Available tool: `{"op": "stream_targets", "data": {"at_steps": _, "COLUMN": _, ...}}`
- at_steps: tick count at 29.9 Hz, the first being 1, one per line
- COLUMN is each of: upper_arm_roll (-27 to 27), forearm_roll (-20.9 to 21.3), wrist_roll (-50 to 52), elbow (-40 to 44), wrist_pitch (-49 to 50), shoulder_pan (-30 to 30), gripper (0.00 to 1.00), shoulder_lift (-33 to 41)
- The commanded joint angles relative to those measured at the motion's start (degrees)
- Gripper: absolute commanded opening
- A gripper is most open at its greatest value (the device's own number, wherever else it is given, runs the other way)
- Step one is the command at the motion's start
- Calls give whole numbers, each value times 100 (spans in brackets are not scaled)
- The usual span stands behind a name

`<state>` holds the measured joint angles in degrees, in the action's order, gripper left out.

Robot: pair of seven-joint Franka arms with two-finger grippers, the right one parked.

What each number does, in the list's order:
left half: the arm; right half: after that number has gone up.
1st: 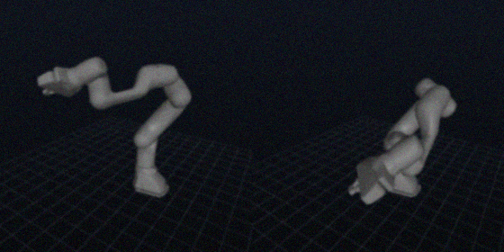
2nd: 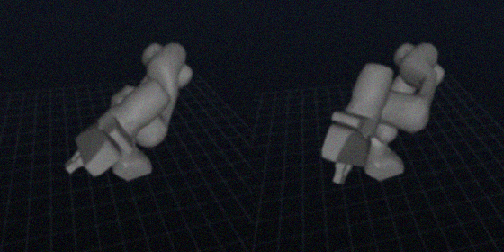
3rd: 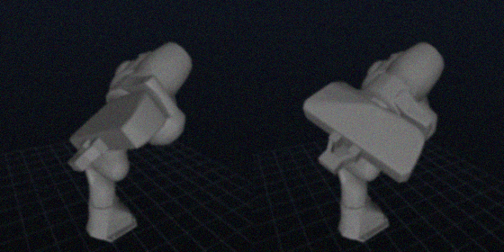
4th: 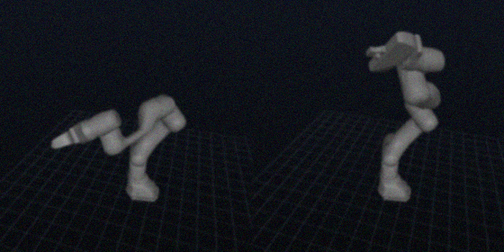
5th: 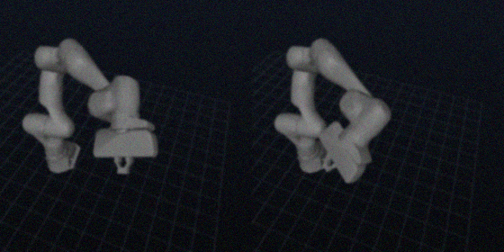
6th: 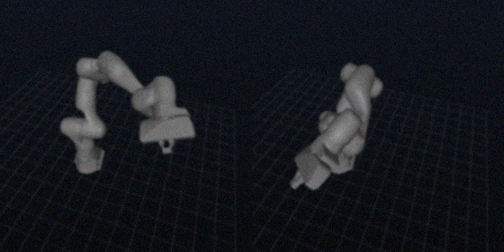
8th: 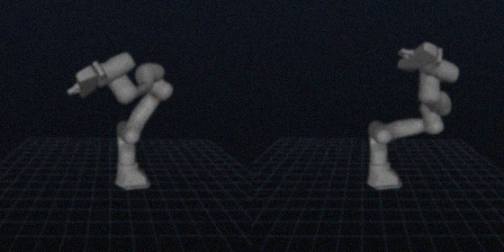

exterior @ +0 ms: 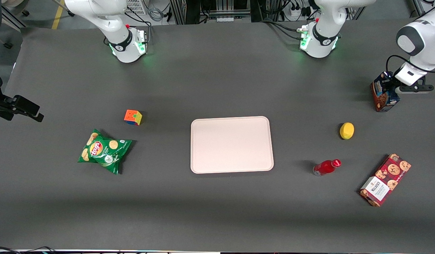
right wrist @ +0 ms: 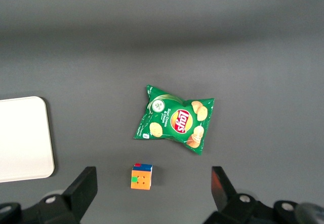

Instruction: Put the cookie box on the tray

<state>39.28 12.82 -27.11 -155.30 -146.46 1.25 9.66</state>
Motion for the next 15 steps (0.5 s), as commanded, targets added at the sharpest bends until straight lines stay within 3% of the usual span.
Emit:
{"op": "stream_targets", "data": {"at_steps": 1, "upper_arm_roll": -402, "forearm_roll": 1, "wrist_roll": 478, "elbow": 561, "wrist_pitch": 1398, "shoulder_pan": 42, "gripper": 0, "shoulder_lift": 773}}
{"op": "stream_targets", "data": {"at_steps": 6, "upper_arm_roll": -780, "forearm_roll": -112, "wrist_roll": 698, "elbow": 1299, "wrist_pitch": 2558, "shoulder_pan": 51, "gripper": 0, "shoulder_lift": 1170}}
{"op": "stream_targets", "data": {"at_steps": 10, "upper_arm_roll": -1298, "forearm_roll": -561, "wrist_roll": 795, "elbow": 2256, "wrist_pitch": 3683, "shoulder_pan": 42, "gripper": 0, "shoulder_lift": 1144}}
{"op": "stream_targets", "data": {"at_steps": 15, "upper_arm_roll": -1720, "forearm_roll": -658, "wrist_roll": 1101, "elbow": 3277, "wrist_pitch": 4651, "shoulder_pan": 51, "gripper": 0, "shoulder_lift": 1047}}
